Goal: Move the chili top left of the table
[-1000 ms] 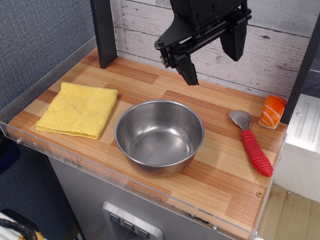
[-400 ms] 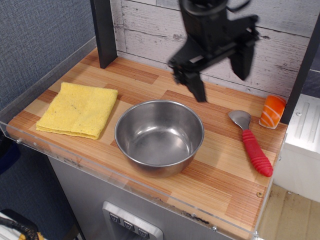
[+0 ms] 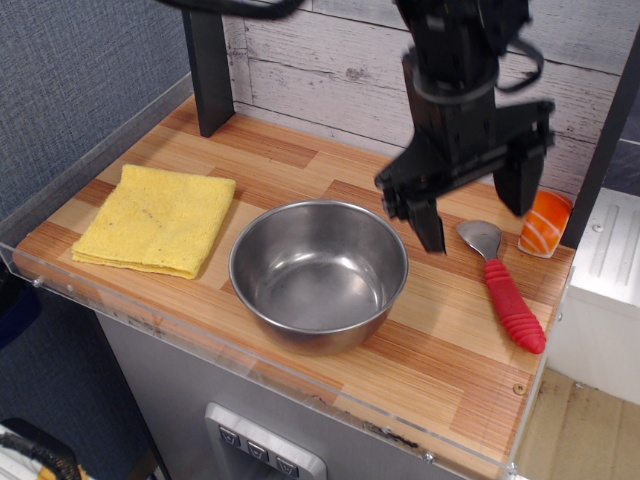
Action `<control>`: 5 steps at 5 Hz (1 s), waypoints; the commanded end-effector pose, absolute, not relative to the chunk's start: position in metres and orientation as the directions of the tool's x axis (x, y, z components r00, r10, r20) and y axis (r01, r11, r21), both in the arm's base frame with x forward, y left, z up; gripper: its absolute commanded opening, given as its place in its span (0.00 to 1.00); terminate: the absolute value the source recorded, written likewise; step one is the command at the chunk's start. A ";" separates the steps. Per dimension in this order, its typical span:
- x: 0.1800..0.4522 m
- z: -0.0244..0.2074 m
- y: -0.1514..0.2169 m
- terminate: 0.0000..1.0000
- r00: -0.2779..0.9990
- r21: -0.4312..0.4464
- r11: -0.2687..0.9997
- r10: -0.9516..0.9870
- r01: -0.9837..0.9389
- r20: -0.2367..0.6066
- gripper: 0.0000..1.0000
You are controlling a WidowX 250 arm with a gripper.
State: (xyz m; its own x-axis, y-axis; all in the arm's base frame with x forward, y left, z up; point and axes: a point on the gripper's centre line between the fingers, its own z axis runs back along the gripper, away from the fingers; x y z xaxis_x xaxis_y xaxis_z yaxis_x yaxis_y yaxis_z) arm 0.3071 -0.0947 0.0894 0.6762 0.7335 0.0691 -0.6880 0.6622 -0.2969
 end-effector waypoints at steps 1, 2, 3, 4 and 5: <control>0.327 0.071 -0.116 0.00 0.705 -0.317 0.688 0.705 -0.653 0.077 1.00; 0.334 0.061 -0.114 0.00 0.700 -0.301 0.687 0.709 -0.661 0.080 1.00; 0.339 0.052 -0.110 0.00 0.698 -0.277 0.686 0.713 -0.673 0.071 1.00; 0.344 0.044 -0.105 0.00 0.689 -0.262 0.684 0.720 -0.681 0.086 1.00; 0.352 0.035 -0.104 0.00 0.704 -0.230 0.699 0.706 -0.678 0.072 1.00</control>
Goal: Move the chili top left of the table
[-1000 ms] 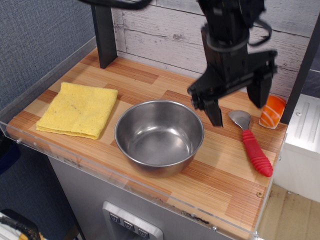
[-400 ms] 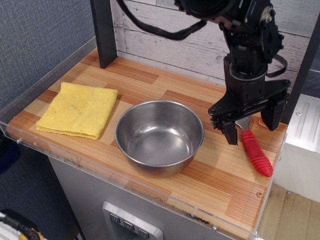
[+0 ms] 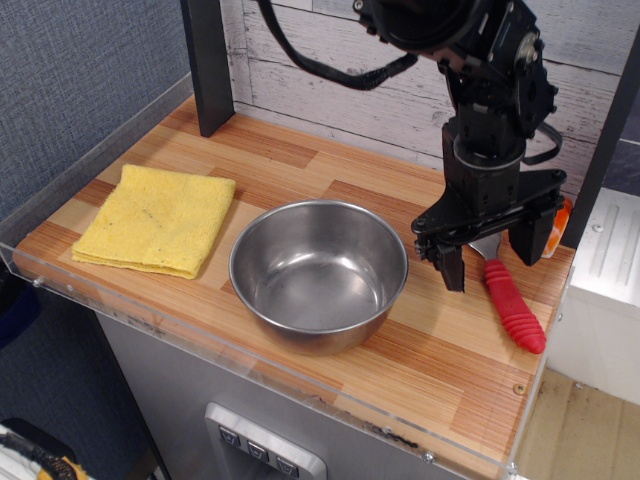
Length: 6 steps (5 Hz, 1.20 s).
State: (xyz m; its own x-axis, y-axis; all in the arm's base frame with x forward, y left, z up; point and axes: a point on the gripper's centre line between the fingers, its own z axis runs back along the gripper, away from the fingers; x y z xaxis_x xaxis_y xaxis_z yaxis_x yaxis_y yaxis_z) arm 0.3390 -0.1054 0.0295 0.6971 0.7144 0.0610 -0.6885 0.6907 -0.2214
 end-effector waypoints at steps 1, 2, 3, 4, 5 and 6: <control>0.359 0.026 -0.108 0.00 0.720 -0.210 0.715 0.691 -0.666 0.070 1.00; 0.362 0.017 -0.113 0.00 0.730 -0.224 0.717 0.683 -0.660 0.034 1.00; 0.358 0.012 -0.115 0.00 0.706 -0.200 0.700 0.706 -0.686 0.049 0.00; 0.355 0.015 -0.115 0.00 0.707 -0.190 0.703 0.705 -0.685 0.057 0.00; 0.354 0.019 -0.116 0.00 0.714 -0.181 0.712 0.697 -0.678 0.067 0.00; 0.351 0.025 -0.117 0.00 0.717 -0.191 0.713 0.694 -0.674 0.061 0.00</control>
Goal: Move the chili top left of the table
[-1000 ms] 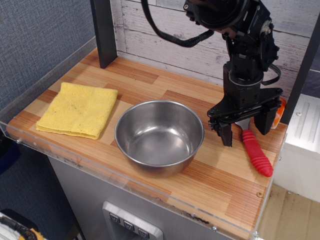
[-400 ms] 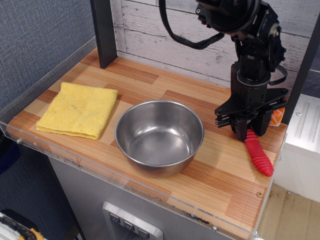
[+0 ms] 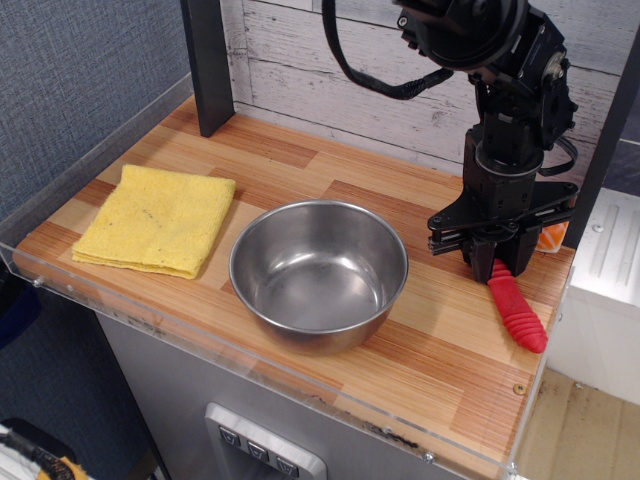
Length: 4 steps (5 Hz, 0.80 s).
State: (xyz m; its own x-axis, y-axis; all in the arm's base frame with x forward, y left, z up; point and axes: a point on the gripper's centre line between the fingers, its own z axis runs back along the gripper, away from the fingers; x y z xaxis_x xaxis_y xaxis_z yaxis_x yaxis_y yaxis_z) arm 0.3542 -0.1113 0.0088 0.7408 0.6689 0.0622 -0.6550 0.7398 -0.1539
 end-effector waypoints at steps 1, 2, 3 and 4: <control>0.352 0.041 -0.117 0.00 0.718 -0.221 0.714 0.692 -0.664 0.079 0.00; 0.351 0.062 -0.116 0.00 0.715 -0.257 0.712 0.692 -0.654 0.100 0.00; 0.343 0.082 -0.113 0.00 0.709 -0.287 0.708 0.695 -0.645 0.119 0.00; 0.334 0.099 -0.110 0.00 0.698 -0.326 0.696 0.703 -0.639 0.133 0.00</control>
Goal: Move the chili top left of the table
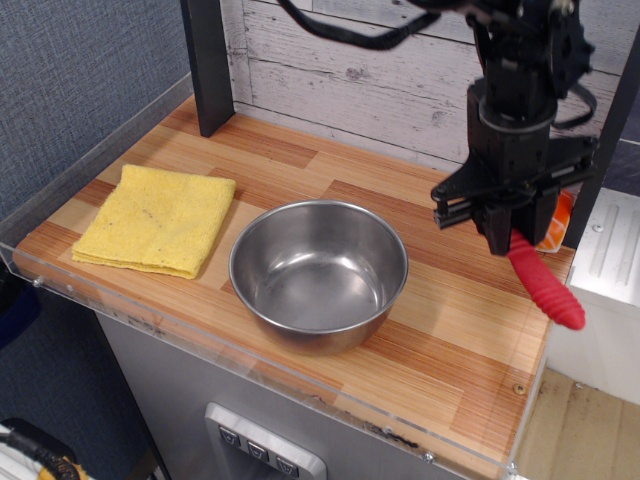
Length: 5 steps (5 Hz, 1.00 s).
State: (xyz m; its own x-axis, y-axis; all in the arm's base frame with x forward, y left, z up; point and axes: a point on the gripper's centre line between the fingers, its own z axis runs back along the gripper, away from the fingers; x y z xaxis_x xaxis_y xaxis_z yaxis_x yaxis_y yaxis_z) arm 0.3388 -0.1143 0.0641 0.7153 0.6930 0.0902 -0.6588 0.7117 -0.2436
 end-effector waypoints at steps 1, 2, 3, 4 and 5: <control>0.329 0.118 -0.103 0.00 0.671 -0.360 0.671 0.726 -0.648 0.147 0.00; 0.325 0.136 -0.088 0.00 0.606 -0.401 0.614 0.778 -0.679 0.165 0.00; 0.327 0.152 -0.064 0.00 0.490 -0.432 0.506 0.857 -0.747 0.158 0.00; 0.333 0.163 -0.041 0.00 0.347 -0.446 0.379 0.925 -0.811 0.154 0.00; 0.335 0.164 -0.020 0.00 0.160 -0.438 0.223 0.971 -0.871 0.177 0.00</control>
